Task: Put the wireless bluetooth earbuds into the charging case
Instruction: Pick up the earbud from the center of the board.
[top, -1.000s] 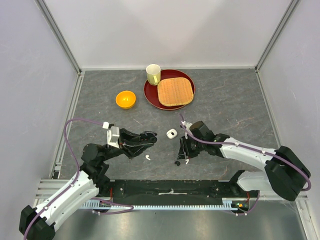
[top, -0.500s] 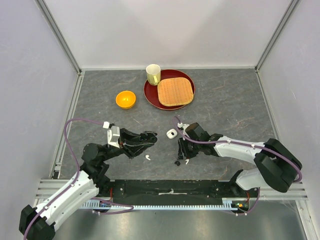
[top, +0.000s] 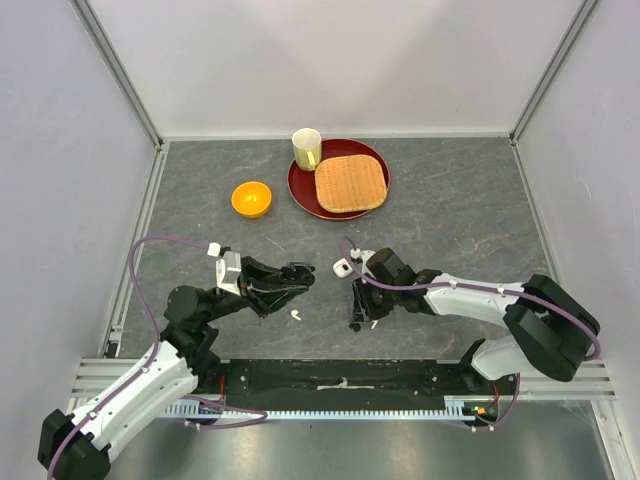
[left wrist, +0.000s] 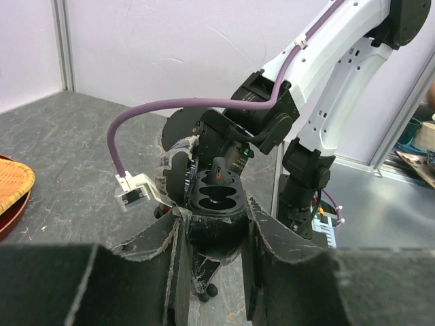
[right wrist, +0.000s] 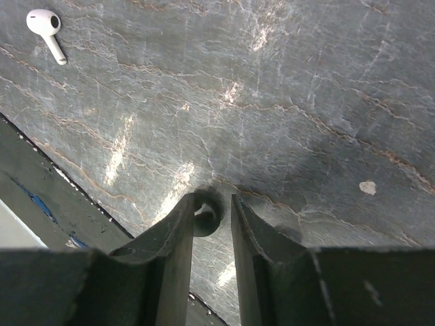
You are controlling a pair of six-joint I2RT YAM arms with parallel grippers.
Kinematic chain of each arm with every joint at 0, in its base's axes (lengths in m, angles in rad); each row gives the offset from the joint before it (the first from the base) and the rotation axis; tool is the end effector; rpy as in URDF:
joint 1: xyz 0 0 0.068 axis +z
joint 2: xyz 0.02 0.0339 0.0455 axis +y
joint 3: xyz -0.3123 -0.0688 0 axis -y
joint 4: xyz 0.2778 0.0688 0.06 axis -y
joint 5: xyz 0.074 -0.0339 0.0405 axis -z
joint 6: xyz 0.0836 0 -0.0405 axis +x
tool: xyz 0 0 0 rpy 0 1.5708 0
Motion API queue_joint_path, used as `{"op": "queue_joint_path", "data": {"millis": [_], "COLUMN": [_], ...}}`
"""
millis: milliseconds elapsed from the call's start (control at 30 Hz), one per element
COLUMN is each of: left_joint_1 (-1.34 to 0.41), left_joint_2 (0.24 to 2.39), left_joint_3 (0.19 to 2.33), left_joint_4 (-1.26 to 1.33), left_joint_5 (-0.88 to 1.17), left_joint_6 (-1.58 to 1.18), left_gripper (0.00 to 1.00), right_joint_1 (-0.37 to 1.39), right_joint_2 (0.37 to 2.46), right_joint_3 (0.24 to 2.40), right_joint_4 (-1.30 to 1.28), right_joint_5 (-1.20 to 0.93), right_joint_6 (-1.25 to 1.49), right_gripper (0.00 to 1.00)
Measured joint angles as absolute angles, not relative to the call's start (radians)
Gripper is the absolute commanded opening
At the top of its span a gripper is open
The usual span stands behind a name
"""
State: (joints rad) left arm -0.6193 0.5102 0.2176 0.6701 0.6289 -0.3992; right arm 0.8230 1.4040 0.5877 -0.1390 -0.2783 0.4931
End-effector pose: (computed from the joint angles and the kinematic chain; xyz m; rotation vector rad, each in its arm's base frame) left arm 0.1037 -0.1343 0.2955 0.7250 1.1650 -1.2398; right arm 0.1812 0.2292 0.1341 -0.5623 2.6453 0.8246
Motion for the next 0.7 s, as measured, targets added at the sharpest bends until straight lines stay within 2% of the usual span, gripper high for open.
{"op": "queue_joint_path", "data": {"millis": [700], "left_joint_1": [-0.619], "left_joint_2": [0.510], "left_joint_3": [0.215], "left_joint_4": [0.659], "left_joint_5": [0.628], "left_joint_6": [-0.400], "left_gripper": [0.02], "right_joint_1": [0.869], "right_joint_2": [1.417], "right_joint_3": [0.597], "right_joint_4": [-0.127], "right_joint_5": [-0.226], "right_joint_6": [0.493], "right_gripper": [0.32]}}
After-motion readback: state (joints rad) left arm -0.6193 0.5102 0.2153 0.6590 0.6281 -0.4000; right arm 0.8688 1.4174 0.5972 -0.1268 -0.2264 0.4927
